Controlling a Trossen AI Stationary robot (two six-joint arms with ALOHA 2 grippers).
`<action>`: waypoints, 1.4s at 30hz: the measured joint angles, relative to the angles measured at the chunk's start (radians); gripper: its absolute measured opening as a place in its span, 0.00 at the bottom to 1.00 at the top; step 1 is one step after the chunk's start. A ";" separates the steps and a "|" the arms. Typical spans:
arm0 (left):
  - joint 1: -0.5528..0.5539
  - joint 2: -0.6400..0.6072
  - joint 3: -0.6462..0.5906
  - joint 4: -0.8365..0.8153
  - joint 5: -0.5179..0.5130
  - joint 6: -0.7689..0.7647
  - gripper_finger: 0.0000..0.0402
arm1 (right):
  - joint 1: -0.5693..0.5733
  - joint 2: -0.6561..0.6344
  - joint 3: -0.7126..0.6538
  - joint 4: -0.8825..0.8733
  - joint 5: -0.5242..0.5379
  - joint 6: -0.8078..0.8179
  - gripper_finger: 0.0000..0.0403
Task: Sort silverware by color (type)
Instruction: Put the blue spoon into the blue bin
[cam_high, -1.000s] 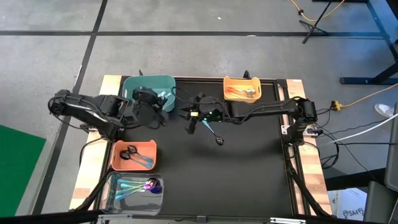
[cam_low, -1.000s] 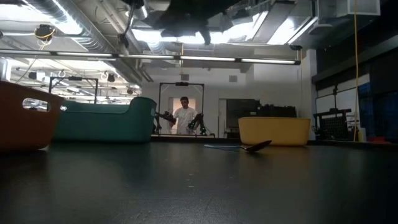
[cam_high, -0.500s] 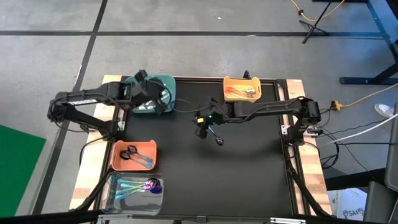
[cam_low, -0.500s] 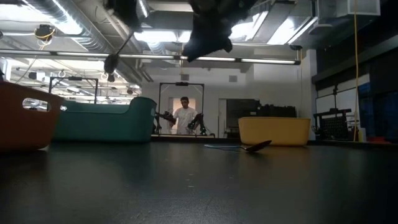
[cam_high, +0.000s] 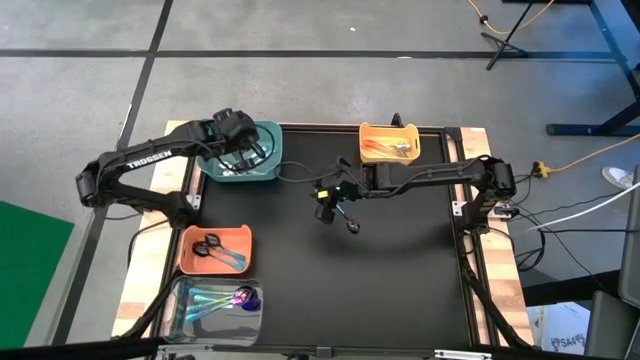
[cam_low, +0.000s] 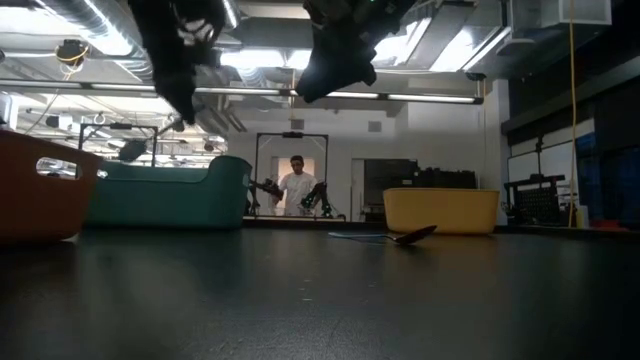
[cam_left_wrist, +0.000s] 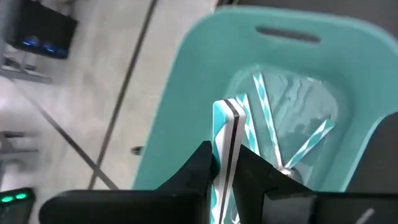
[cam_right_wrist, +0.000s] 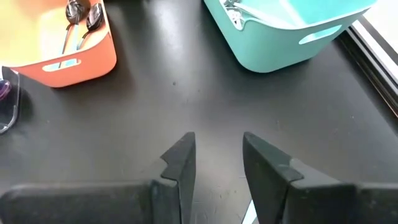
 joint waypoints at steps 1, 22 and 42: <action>0.019 0.000 -0.021 0.016 0.019 0.012 0.09 | 0.000 0.000 0.000 0.000 0.000 0.000 0.30; 0.169 0.000 -0.294 0.271 0.165 0.079 0.09 | 0.000 0.000 0.000 0.000 0.000 0.000 0.30; 0.180 0.000 -0.385 0.401 0.164 0.077 0.15 | 0.000 0.000 0.000 0.010 0.000 0.001 0.30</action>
